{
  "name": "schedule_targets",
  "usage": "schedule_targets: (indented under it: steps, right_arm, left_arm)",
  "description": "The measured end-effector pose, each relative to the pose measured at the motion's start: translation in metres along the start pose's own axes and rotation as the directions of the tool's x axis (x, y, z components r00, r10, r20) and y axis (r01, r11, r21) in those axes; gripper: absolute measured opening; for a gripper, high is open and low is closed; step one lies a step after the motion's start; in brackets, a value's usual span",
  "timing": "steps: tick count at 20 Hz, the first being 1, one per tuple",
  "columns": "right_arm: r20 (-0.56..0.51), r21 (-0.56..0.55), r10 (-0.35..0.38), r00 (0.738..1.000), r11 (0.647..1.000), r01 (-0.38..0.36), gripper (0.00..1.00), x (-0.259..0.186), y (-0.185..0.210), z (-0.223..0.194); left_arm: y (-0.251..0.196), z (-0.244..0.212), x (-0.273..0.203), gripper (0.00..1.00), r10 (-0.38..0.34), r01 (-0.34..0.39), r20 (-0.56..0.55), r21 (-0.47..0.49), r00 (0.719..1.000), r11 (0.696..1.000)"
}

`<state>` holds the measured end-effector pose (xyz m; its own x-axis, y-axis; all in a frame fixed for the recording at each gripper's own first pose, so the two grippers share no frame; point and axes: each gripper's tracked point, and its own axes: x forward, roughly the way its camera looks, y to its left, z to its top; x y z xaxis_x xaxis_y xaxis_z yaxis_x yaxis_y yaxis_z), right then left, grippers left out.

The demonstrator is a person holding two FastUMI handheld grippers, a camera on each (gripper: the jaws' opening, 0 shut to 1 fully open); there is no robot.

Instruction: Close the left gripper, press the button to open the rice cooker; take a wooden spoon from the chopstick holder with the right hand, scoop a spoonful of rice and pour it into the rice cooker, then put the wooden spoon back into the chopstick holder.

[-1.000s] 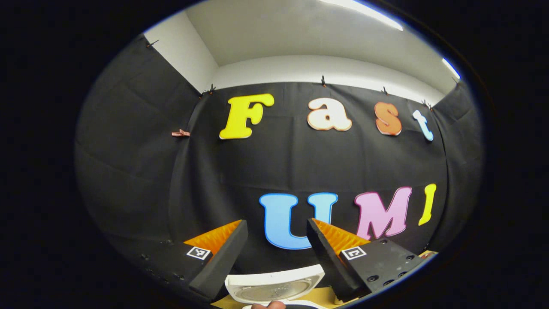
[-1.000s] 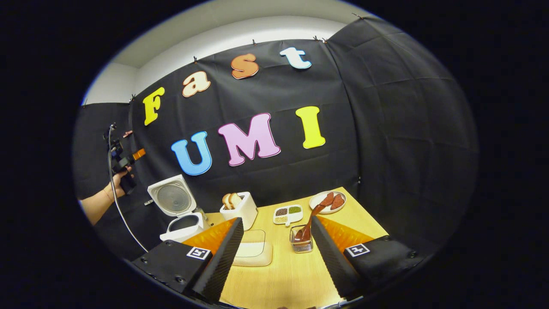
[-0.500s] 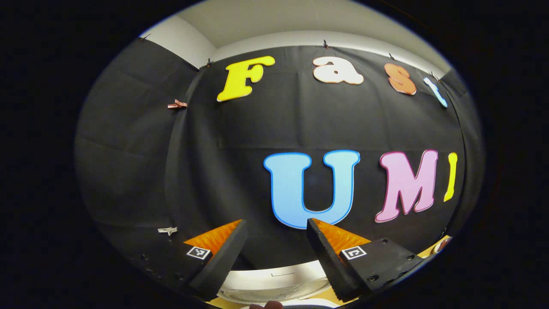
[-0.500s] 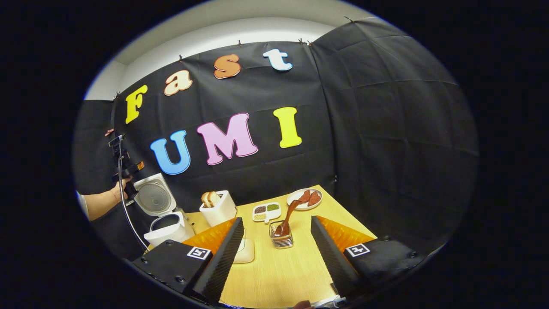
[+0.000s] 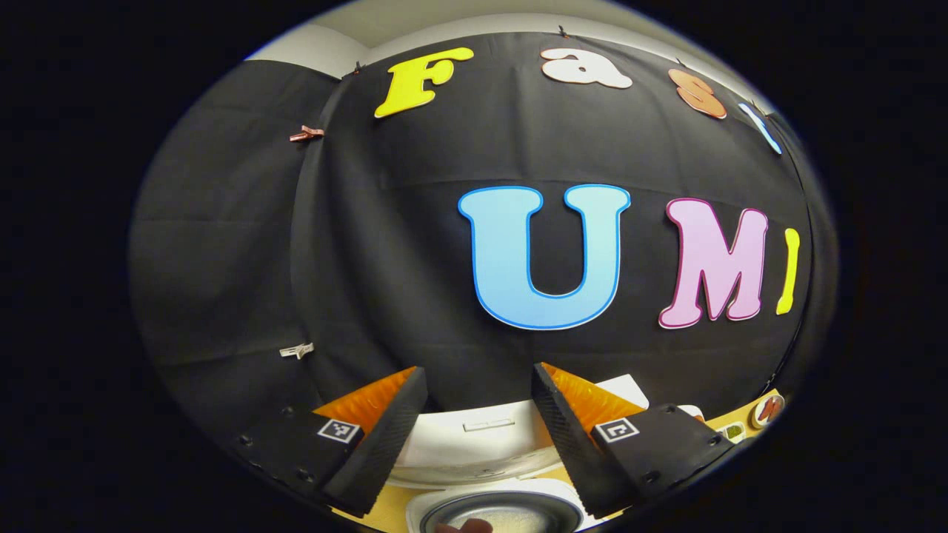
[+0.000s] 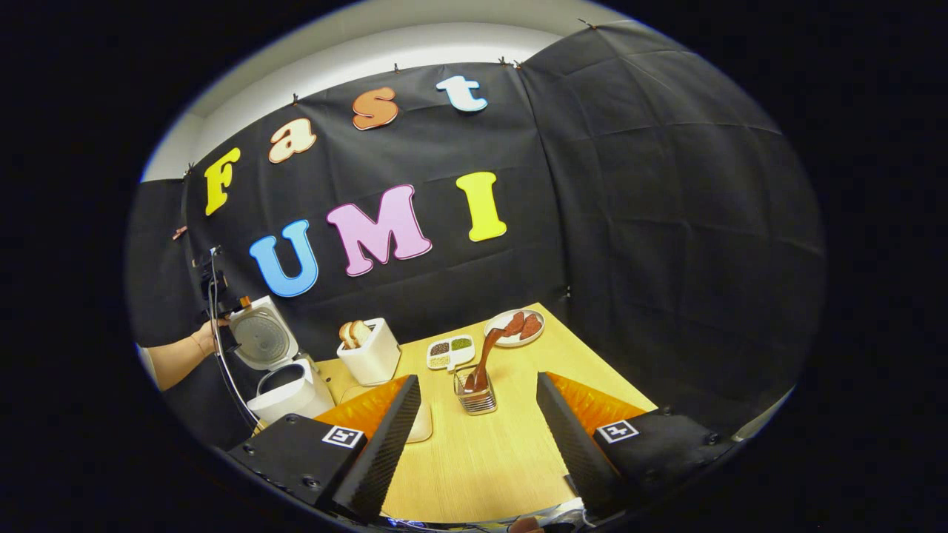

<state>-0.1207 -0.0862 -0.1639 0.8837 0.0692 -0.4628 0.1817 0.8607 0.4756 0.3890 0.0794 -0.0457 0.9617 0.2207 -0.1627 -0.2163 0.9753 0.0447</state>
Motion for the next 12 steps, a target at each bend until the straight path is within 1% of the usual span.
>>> schedule_targets:
  steps: [6, 9, 12]
  right_arm:
    - [-0.04, -0.005, 0.065, 0.997, 0.998, -0.066, 0.98, 0.003, 0.005, -0.007]
    - [-0.052, 0.002, 0.08, 0.995, 0.997, -0.08, 0.98, 0.004, 0.001, -0.005]
    - [-0.058, -0.001, 0.086, 0.995, 0.996, -0.086, 0.98, 0.004, -0.004, -0.005]
  left_arm:
    - [-0.018, -0.036, -0.066, 0.99, -0.044, 0.04, -0.106, -0.031, 0.993, 0.999]
    - [-0.027, -0.068, -0.096, 0.99, -0.066, 0.057, -0.164, -0.061, 0.984, 0.996]
    - [-0.037, -0.095, -0.119, 0.99, -0.073, 0.061, -0.194, -0.065, 0.978, 0.996]
